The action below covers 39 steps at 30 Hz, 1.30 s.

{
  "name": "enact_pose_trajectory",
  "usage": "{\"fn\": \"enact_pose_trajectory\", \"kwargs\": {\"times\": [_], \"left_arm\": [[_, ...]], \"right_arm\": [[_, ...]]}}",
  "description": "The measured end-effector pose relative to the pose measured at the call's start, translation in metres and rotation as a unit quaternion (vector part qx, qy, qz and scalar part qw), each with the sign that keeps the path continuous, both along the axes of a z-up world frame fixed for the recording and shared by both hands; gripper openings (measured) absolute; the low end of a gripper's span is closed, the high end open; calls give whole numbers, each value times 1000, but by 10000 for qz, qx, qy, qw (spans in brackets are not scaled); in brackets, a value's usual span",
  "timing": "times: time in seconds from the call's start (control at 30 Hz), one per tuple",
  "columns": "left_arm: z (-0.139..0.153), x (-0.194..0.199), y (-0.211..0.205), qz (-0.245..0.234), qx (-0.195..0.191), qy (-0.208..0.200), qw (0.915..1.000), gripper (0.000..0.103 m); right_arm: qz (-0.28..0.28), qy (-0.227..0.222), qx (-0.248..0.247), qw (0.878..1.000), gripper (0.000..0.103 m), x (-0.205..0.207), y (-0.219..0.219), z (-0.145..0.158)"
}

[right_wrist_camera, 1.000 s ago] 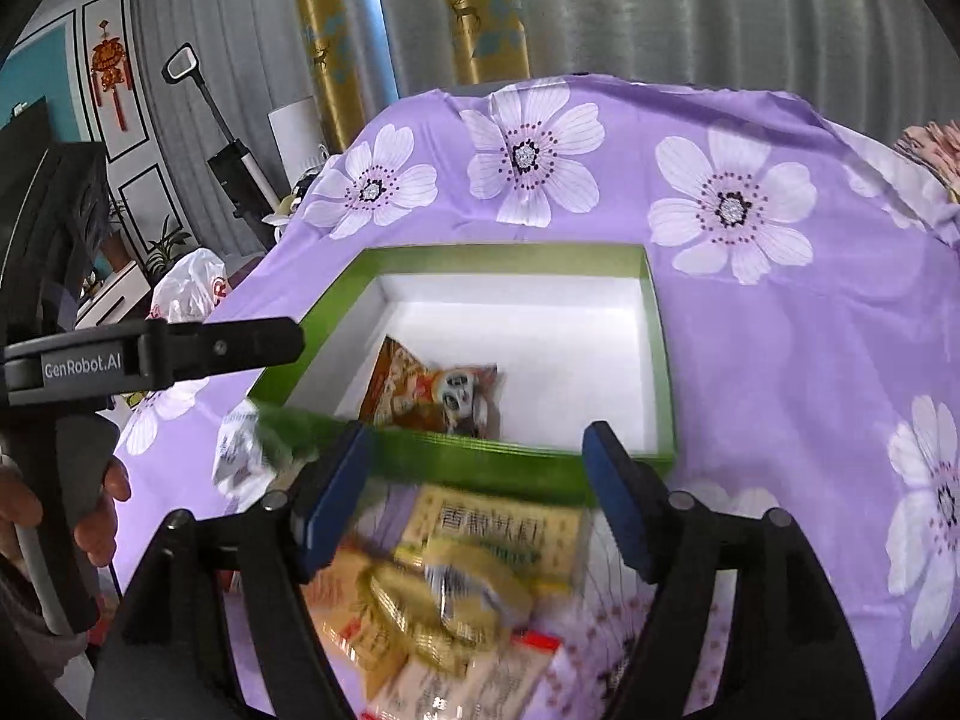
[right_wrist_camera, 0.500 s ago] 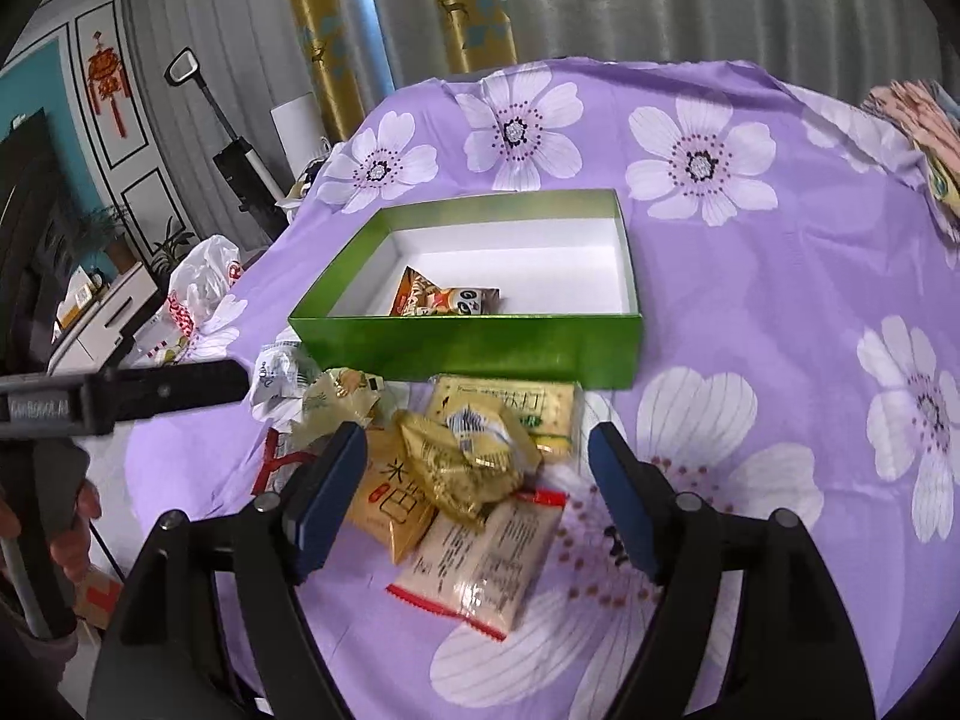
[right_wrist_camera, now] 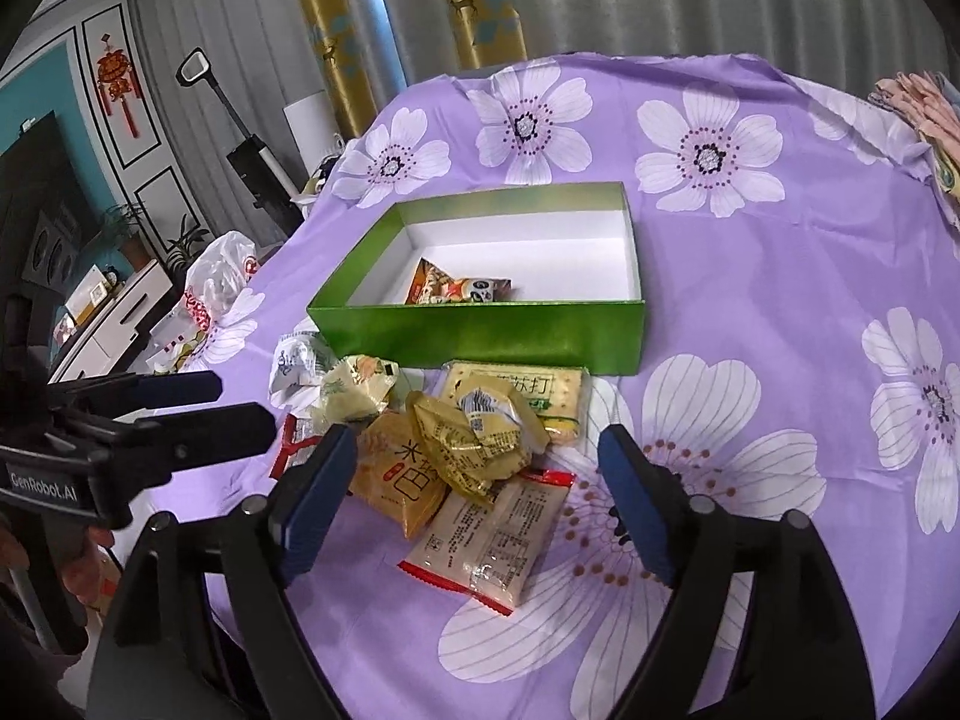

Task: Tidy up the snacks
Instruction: 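Move the right gripper to the gold foil snack, then grasp the gold foil snack with the right gripper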

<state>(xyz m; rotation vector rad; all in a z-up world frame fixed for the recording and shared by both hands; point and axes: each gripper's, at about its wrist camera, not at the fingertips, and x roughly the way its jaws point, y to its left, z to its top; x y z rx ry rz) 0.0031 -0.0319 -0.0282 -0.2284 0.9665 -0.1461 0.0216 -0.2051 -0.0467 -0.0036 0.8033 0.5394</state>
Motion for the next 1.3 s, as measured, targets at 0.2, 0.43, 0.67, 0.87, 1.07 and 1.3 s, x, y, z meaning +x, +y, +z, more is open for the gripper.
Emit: {"fn": "enact_pose_trajectory", "kwargs": {"times": [0.2,0.43,0.67,0.87,1.07,1.3], "left_arm": [[-24,16,-14,-271,-330,96,9990,97],[-42,36,-16,-265,-479,195,9983,97],[-49,48,-14,-364,-520,138,9979,97],[-55,61,-19,-371,-439,117,9983,97],[-58,70,-26,-453,-255,89,9986,95],[-64,75,-32,-677,-250,198,9972,62]], "right_arm": [[-110,168,19,9998,85,7,-6,-19],[-175,406,-68,9990,85,10,-9,-45],[-33,493,-51,9988,85,18,-6,-57],[122,618,151,9979,85,29,-1,-68],[211,774,434,9958,79,43,8,-76],[296,919,539,9939,58,50,19,-81]]}}
